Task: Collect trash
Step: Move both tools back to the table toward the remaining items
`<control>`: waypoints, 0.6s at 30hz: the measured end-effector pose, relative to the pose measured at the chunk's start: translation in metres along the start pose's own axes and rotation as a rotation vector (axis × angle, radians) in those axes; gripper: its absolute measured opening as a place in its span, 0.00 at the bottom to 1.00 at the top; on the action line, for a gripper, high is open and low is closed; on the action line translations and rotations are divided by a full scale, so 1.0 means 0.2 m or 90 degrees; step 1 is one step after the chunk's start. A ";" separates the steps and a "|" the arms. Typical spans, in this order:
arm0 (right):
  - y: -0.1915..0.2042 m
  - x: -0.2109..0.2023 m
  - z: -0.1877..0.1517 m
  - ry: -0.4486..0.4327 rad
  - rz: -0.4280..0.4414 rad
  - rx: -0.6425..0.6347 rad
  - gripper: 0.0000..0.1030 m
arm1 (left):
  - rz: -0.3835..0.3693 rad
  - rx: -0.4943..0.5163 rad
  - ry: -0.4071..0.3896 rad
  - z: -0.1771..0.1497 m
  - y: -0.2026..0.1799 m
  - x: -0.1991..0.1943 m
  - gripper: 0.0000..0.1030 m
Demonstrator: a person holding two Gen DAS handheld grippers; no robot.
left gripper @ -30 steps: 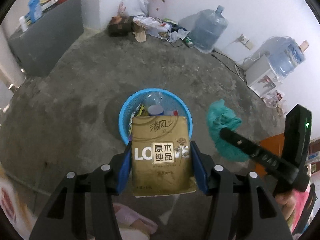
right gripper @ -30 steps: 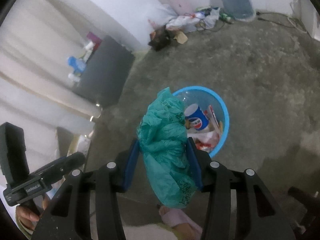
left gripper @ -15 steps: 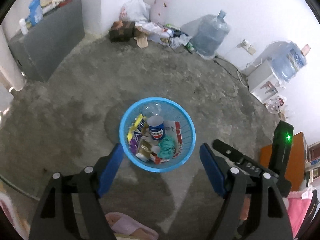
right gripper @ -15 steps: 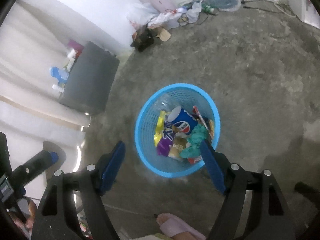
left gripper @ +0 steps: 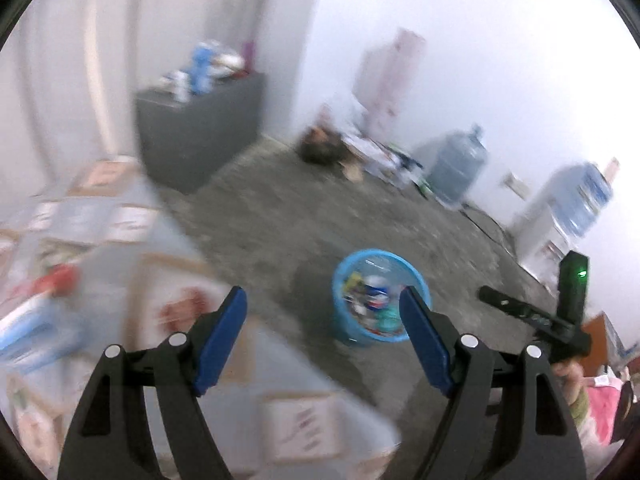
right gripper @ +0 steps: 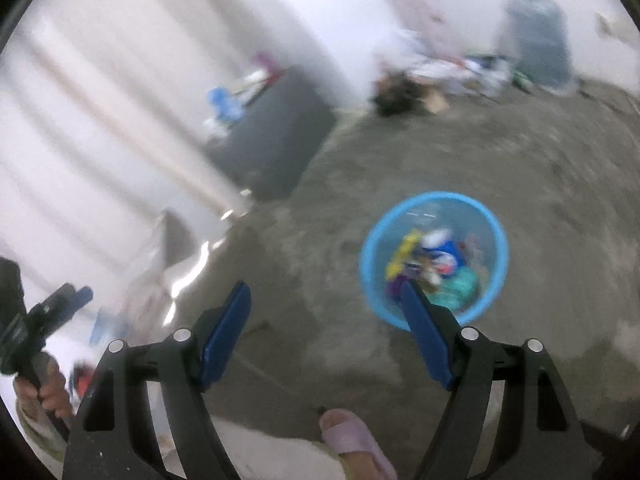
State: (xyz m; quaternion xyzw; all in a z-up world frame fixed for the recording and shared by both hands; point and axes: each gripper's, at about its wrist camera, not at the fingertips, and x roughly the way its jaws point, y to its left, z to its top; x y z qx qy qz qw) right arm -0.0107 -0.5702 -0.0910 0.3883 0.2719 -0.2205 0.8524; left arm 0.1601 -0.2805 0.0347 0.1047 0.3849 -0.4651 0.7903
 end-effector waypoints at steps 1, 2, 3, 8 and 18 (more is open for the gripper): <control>0.11 0.01 0.01 0.003 0.019 -0.037 0.71 | 0.018 -0.006 -0.016 -0.03 0.07 -0.08 0.74; 0.18 0.03 0.02 0.006 0.033 -0.063 0.71 | 0.034 -0.010 -0.029 -0.05 0.13 -0.15 0.74; 0.26 0.04 0.02 0.009 0.048 -0.090 0.71 | 0.052 -0.015 -0.047 -0.08 0.22 -0.24 0.74; 0.75 0.20 0.03 0.045 0.137 -0.251 0.71 | 0.125 -0.058 -0.107 -0.21 0.60 -0.57 0.74; 1.66 0.60 -0.13 0.137 0.315 -0.520 0.71 | 0.122 -0.263 -0.114 -0.40 1.30 -0.80 0.74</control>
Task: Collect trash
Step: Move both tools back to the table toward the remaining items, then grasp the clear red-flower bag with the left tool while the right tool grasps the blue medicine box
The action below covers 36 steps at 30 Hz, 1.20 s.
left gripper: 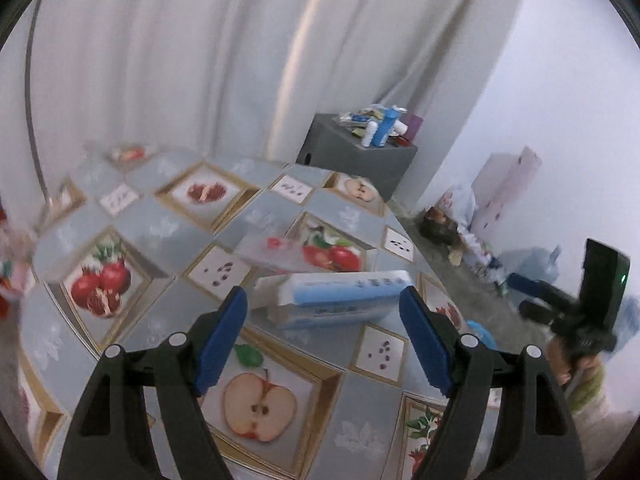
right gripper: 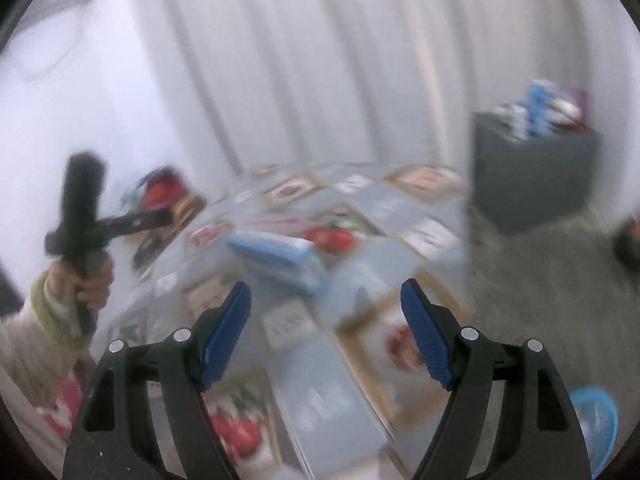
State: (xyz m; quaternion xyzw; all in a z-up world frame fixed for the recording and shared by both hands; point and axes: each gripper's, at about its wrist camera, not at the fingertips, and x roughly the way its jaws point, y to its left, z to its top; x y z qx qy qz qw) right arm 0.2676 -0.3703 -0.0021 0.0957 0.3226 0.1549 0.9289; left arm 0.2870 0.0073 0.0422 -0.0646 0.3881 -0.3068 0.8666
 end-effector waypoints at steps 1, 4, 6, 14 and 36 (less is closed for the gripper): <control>0.03 0.08 0.04 0.012 0.016 -0.023 0.71 | -0.004 -0.013 0.002 0.00 0.03 0.01 0.74; 0.11 0.22 0.11 0.036 0.041 -0.071 0.71 | -0.027 -0.050 0.009 0.02 0.10 0.06 0.74; 0.13 0.30 0.14 0.052 0.057 -0.095 0.71 | -0.044 -0.060 0.017 0.03 0.12 0.12 0.74; 0.18 0.53 0.17 0.114 0.079 -0.154 0.70 | -0.067 -0.115 0.041 0.09 0.24 0.32 0.69; 0.16 0.63 0.14 0.137 0.107 -0.174 0.39 | -0.054 -0.178 0.074 0.15 0.37 0.49 0.41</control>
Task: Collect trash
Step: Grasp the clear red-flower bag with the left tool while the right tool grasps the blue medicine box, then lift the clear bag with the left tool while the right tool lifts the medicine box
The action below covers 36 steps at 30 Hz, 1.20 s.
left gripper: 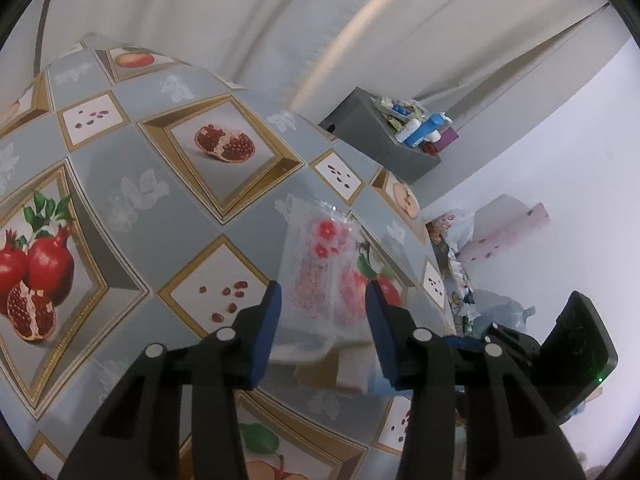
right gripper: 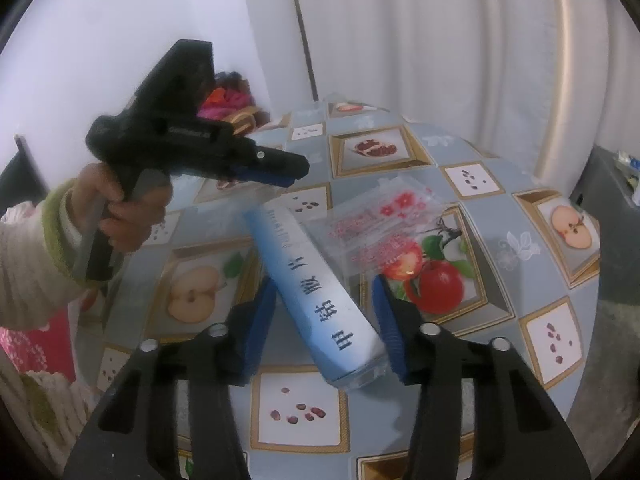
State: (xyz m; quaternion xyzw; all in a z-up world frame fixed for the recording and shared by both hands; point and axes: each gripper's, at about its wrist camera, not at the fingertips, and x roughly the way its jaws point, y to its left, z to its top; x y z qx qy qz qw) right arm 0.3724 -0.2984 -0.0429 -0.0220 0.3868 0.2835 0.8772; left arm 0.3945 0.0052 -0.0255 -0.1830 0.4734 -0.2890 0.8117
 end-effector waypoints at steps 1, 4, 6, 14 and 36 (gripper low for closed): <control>0.00 0.00 0.00 0.001 0.001 -0.001 0.36 | 0.001 0.002 0.002 0.00 0.00 0.00 0.41; 0.00 -0.01 -0.01 0.007 0.016 0.000 0.30 | 0.018 0.015 0.007 -0.01 0.00 -0.01 0.41; 0.00 -0.03 -0.02 0.010 0.020 0.005 0.29 | 0.028 0.027 0.004 -0.02 0.00 -0.02 0.41; 0.06 -0.22 -0.22 0.020 0.009 0.043 0.29 | 0.038 0.062 0.013 -0.07 -0.05 -0.01 0.41; 0.13 -0.82 -0.81 -0.057 -0.188 0.362 0.29 | 0.276 0.305 0.062 -0.06 -0.39 0.60 0.68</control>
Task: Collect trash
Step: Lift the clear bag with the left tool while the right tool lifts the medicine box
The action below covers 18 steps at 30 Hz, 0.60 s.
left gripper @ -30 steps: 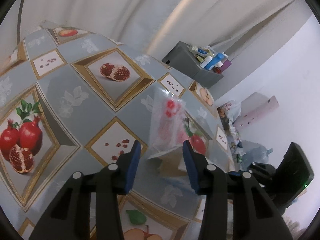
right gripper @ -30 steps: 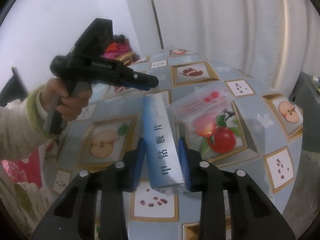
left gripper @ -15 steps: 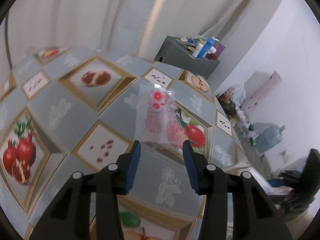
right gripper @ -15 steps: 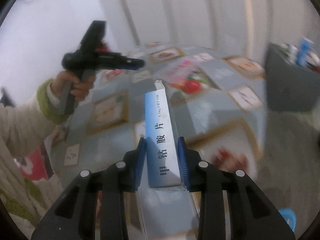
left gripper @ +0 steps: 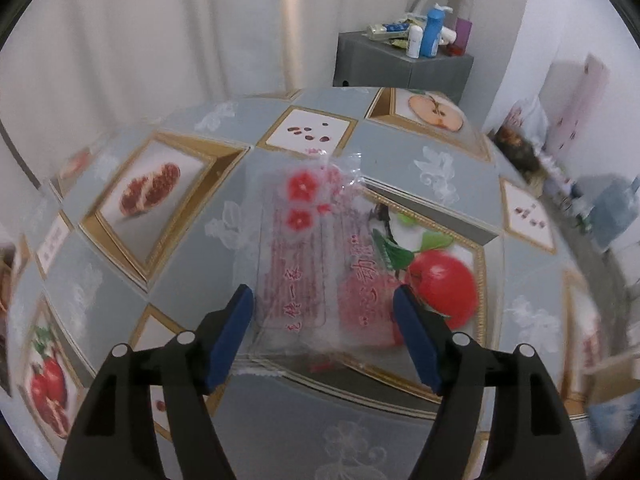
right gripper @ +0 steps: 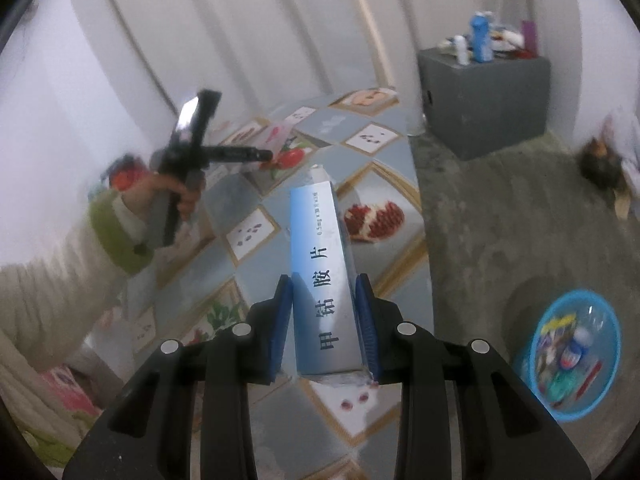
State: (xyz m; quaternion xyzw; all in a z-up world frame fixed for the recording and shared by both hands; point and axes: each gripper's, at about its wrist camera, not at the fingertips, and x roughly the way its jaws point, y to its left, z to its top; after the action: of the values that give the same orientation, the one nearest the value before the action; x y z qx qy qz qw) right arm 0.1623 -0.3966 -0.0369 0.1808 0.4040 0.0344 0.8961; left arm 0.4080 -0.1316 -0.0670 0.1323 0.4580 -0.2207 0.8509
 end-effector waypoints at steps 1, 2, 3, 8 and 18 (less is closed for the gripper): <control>0.01 -0.01 -0.02 0.003 -0.007 0.001 0.29 | 0.006 0.003 0.001 0.00 -0.01 0.00 0.68; 0.01 -0.02 -0.03 0.004 -0.011 0.002 0.29 | 0.009 0.003 0.001 0.00 -0.01 0.00 0.68; 0.02 -0.03 -0.04 0.005 -0.015 0.005 0.29 | 0.010 0.000 0.002 0.00 -0.01 0.00 0.68; 0.04 -0.05 -0.08 -0.002 -0.015 0.017 0.29 | 0.012 -0.016 -0.009 -0.01 0.00 0.01 0.67; 0.02 -0.11 -0.12 -0.012 -0.033 0.024 0.29 | 0.015 0.019 -0.027 -0.01 -0.09 -0.02 0.27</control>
State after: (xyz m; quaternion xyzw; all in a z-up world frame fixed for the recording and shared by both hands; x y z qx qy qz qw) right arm 0.1302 -0.3913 -0.0342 0.1871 0.4006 0.0017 0.8970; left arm 0.3962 -0.1454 -0.0646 0.1456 0.4350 -0.2200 0.8609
